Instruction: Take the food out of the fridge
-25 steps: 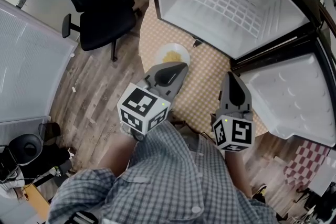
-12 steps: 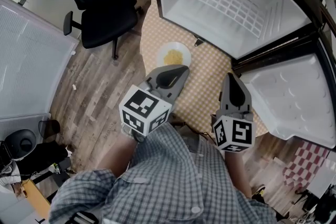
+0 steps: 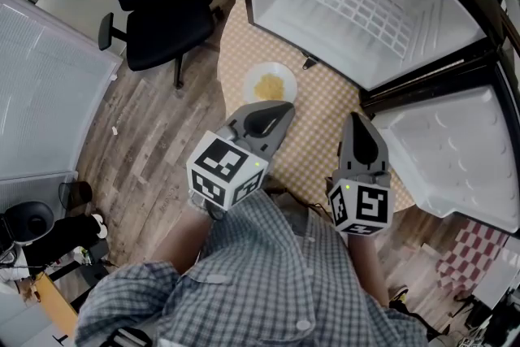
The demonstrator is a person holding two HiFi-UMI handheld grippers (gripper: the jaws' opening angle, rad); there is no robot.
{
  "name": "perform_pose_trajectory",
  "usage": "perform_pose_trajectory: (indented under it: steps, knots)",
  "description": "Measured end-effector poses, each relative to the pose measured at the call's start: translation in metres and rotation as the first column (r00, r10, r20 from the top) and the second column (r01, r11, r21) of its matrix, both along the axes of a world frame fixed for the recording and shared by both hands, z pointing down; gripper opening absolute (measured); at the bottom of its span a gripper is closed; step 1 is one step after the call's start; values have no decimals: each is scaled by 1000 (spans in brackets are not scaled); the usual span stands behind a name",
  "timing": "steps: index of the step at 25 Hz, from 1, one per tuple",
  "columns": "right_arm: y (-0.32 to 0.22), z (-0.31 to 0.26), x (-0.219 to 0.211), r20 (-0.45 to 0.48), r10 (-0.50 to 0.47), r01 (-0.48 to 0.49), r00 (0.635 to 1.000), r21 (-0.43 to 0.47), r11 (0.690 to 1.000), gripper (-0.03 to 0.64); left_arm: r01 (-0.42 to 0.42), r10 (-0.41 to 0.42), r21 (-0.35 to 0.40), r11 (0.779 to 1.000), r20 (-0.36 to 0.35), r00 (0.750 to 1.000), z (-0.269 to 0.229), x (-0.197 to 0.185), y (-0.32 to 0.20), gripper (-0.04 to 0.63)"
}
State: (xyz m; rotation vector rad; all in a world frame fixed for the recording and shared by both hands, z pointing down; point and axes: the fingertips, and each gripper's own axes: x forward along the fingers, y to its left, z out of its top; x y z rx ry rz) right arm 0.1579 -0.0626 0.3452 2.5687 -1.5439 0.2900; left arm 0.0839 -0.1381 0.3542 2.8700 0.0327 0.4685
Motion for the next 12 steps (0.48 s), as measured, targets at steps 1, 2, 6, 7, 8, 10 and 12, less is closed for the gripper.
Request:
perform_pose_trajectory:
  steps: [1,2,6,7,8,10,12]
  knots:
    - [0,1,0,2,-3,3,1000,-2,1000,9,-1,1,0,1000,1,1000,1,0,0,6]
    - [-1,2,0,4,-6,6,1000,-4,1000,9,-1,1,0,1000,3,1000,1,0,0,6]
    - [-3,3,-2,10,-17,17,1000,-4,1000,9,0,0,-2,1000,6,1000,2,-1,1,6]
    - [-3,3,-3,13,-19,19,1000,-4,1000,9,0,0,-2,1000,6,1000,2,-1,1,6]
    - [-4,4,-3,15,-20,20,1000,-5,1000,9,0,0,-2,1000,7,1000,2,-1,1,6]
    - [-4,5,-3,18,-22,22,1000,-6,1000,9,-2,2,-2,1000,9,1000,3,-1,1,6]
    - [-5,6,-4,19,-25,25,999,-8,1000,9,-4,4,-3,1000,12,1000,4,-1,1,6]
